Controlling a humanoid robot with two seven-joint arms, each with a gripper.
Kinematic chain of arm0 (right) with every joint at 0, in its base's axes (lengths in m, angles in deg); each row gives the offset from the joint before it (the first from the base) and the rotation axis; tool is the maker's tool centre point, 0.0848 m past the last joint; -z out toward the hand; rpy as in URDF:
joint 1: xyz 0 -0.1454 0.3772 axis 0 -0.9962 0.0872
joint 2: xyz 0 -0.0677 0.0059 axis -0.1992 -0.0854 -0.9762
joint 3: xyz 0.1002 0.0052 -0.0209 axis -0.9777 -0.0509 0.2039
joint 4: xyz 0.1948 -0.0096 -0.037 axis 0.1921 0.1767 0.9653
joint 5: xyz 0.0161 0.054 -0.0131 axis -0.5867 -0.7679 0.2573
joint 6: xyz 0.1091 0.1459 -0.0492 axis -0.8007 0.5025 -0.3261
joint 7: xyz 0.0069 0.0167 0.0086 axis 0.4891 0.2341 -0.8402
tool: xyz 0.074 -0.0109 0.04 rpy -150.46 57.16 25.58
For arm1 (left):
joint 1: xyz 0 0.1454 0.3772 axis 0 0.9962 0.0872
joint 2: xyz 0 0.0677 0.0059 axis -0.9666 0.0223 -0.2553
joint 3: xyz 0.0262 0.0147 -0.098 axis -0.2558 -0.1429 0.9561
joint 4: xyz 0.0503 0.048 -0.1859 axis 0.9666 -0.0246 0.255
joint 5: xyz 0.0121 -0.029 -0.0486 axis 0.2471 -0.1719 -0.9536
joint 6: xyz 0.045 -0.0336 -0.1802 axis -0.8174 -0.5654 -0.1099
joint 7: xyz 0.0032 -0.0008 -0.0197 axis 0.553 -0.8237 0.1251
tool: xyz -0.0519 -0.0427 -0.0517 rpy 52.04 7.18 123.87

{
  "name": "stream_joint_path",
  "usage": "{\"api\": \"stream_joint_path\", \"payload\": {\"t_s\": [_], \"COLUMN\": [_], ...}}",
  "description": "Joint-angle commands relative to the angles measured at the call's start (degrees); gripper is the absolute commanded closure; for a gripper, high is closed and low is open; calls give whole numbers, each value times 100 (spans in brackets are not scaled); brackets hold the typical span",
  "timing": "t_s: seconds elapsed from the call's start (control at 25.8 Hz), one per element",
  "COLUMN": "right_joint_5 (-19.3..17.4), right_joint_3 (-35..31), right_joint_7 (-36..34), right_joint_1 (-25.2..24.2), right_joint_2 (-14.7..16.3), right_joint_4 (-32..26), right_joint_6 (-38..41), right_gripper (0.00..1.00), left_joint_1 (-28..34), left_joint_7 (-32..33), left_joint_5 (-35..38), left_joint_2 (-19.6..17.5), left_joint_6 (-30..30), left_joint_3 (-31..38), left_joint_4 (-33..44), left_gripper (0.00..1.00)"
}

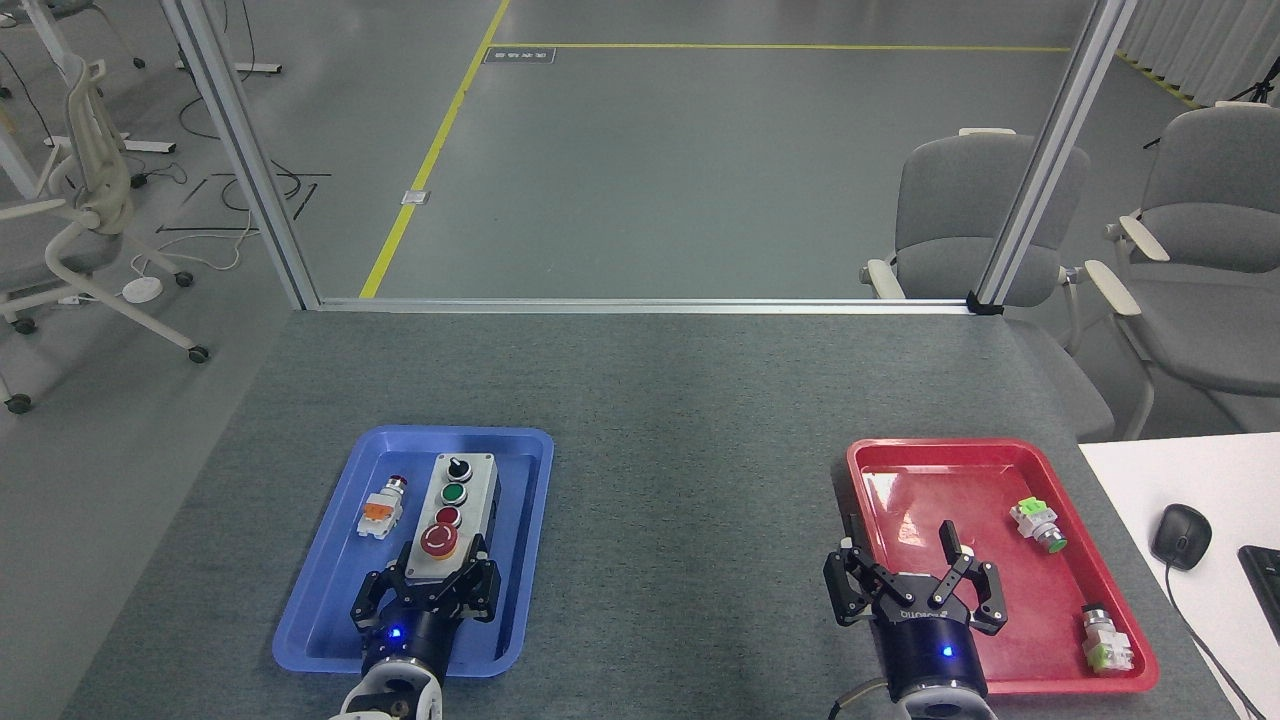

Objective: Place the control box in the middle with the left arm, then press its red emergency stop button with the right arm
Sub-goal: 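Drag the control box out of the blue tray toward the table middle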

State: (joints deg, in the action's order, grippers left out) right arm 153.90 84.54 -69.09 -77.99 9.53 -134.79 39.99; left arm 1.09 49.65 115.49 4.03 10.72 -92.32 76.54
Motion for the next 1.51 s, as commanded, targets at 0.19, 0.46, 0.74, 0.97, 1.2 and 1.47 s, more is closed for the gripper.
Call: {"api": "stream_joint_path", "payload": {"t_s": [0.19,0.46,0.74,0.97,1.2,1.47], "right_joint_5": [0,0,0,0,0,0], "right_joint_3": [9,0,0,0,9,9], "right_joint_7": [3,3,3,3,3,3], "right_joint_1": [0,0,0,0,0,0], "right_joint_2": [-15,-15,-15,-15,-24,-51], "right_joint_4": [0,0,0,0,-61,-62], "right_joint_6": [0,0,0,0,-9,0], "right_gripper": [3,3,3,3,3,3], "left_joint_1": [-4,66,31,-48,-330,-488], "left_joint_7": [23,348,374,383,321,321], "left_joint_5": [-203,-757,-749,-652,-669,-661], "left_joint_2": [-20,-108,68,727,718,727], "left_joint_6": [-342,-333,-324,-122,616,643], "left_joint_3": [43,43,-203,-889,-2286,-2998], "left_joint_4": [91,873,1277,943,469,152], "left_gripper": [90,93,100,100,100,100]}}
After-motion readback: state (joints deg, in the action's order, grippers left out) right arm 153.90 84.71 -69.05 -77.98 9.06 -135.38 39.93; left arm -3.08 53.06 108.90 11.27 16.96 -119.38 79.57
